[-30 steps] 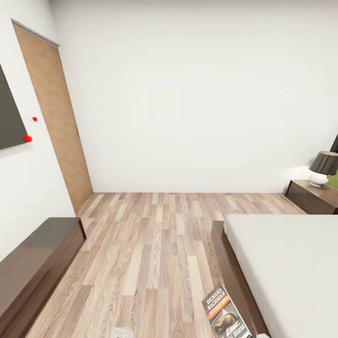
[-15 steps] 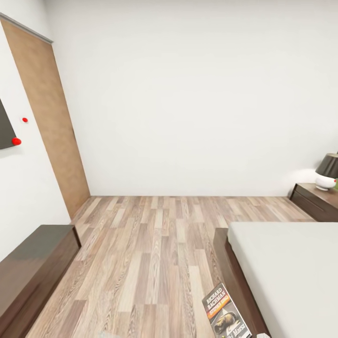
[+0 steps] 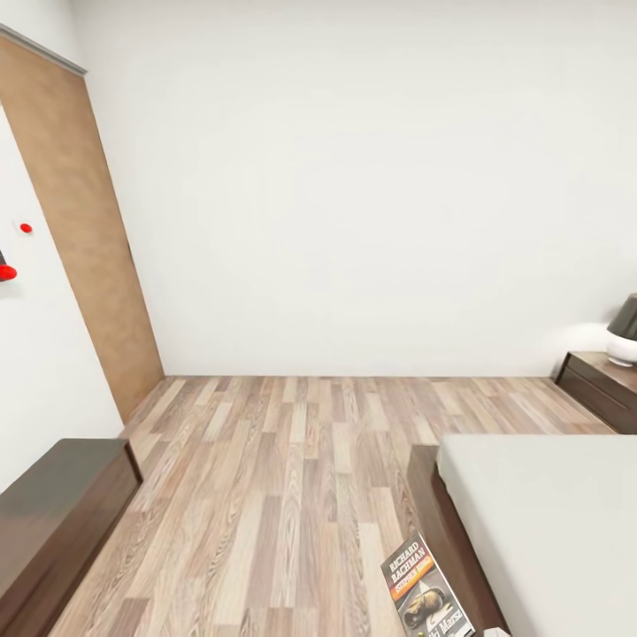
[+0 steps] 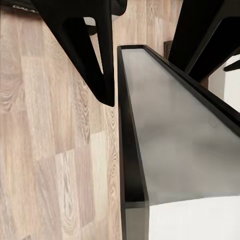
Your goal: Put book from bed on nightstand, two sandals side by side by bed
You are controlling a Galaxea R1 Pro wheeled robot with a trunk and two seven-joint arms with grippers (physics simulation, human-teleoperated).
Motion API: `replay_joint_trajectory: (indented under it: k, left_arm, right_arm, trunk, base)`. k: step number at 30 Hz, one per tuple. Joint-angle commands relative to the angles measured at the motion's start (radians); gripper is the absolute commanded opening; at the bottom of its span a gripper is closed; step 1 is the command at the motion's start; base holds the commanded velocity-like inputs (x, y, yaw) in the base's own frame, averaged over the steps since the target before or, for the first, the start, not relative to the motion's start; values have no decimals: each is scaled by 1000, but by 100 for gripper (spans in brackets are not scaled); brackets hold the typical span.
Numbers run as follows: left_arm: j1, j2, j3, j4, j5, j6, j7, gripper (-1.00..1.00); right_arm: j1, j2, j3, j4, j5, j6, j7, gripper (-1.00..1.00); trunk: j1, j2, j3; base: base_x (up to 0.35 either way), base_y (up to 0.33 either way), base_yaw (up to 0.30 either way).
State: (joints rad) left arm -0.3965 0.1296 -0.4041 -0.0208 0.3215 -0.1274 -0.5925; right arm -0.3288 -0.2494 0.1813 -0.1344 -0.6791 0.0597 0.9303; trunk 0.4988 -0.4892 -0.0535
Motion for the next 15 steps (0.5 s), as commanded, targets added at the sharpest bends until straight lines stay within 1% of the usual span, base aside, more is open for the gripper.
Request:
replay_joint_trajectory:
  k: [1,3,7,15]
  left_arm:
    - [-1,-3,-8,1,7,-5,11,100]
    - [0,-12,-9,1,7,-5,45,100]
    - [1,-19,-9,1,6,-5,93,100]
    - [2,-21,-9,1,6,-4,107,100]
  right_arm:
    - [-1,-1,4,-1,-12,6,2,-100]
    - [-1,-1,4,-1,-13,6,2,-100]
    - [-1,-1,4,-1,-13,6,2,-100]
    - [-1,-1,4,-1,-12,6,2,-100]
  trunk:
    - [1,-2,-2]
    - [1,-2,-2]
    - [1,-2,-2]
    - [1,-2,-2]
  base:
    - [328,0,0]
    - [328,0,0]
    - [328,0,0]
    - [328,0,0]
